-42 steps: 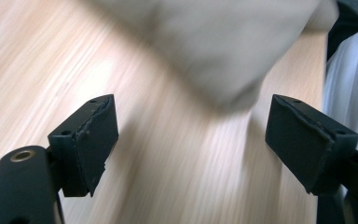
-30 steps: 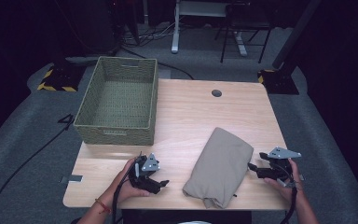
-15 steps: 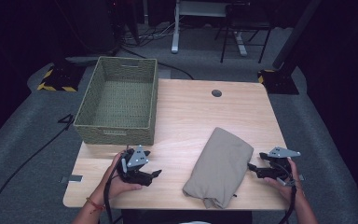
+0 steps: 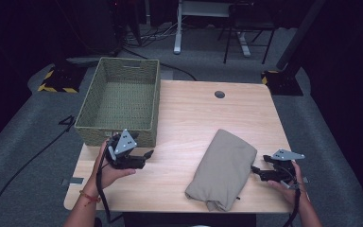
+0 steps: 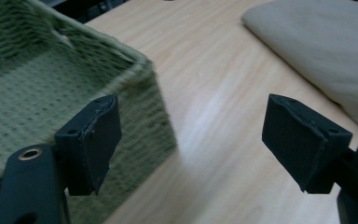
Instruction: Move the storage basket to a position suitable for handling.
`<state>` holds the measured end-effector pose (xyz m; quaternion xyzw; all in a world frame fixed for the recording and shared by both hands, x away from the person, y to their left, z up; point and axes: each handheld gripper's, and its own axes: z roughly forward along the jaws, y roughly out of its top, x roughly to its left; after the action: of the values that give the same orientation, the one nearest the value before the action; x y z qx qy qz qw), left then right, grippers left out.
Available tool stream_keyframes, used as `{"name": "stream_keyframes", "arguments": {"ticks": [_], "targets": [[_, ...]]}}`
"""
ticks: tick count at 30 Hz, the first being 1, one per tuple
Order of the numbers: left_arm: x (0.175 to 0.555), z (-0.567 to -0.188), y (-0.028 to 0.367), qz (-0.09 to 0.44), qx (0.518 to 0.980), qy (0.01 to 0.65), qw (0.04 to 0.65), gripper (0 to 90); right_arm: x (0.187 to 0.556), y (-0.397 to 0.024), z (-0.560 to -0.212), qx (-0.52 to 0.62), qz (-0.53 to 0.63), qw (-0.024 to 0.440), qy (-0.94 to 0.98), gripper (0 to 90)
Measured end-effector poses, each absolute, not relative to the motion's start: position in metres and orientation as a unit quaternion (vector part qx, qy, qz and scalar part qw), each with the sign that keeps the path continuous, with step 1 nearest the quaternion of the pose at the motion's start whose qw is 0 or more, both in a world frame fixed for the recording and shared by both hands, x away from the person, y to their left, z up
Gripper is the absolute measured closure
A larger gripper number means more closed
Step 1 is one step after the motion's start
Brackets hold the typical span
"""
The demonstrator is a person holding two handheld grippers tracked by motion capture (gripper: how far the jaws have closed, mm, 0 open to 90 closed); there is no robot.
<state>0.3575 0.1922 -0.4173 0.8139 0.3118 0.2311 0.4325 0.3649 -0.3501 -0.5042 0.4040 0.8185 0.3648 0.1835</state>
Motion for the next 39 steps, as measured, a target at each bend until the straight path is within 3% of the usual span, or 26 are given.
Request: {"name": "stream_keyframes", "arguments": {"ticks": [9, 15, 19, 24, 30, 39], "targets": [[0.392, -0.408, 0.186, 0.21, 0.809, 0.318, 0.447, 19.3, 0.365, -0.35, -0.504, 0.404, 0.365, 0.183, 0.819, 23.5], [0.409, -0.414, 0.173, 0.216, 0.816, 0.341, 0.414, 19.3, 0.365, -0.35, -0.504, 0.403, 0.365, 0.183, 0.819, 23.5], [0.423, -0.424, 0.172, 0.187, 0.813, 0.353, 0.423, 31.9, 0.365, -0.35, -0.504, 0.403, 0.365, 0.183, 0.819, 23.4], [0.43, -0.432, 0.166, 0.187, 0.817, 0.354, 0.414, 36.9, 0.365, -0.35, -0.504, 0.402, 0.365, 0.182, 0.82, 23.5], [0.434, -0.431, 0.161, 0.197, 0.821, 0.341, 0.414, 60.3, 0.365, -0.35, -0.504, 0.402, 0.365, 0.182, 0.82, 23.5], [0.43, -0.432, 0.148, 0.196, 0.828, 0.321, 0.416, 62.0, 0.365, -0.351, -0.504, 0.401, 0.366, 0.181, 0.82, 23.5]]}}
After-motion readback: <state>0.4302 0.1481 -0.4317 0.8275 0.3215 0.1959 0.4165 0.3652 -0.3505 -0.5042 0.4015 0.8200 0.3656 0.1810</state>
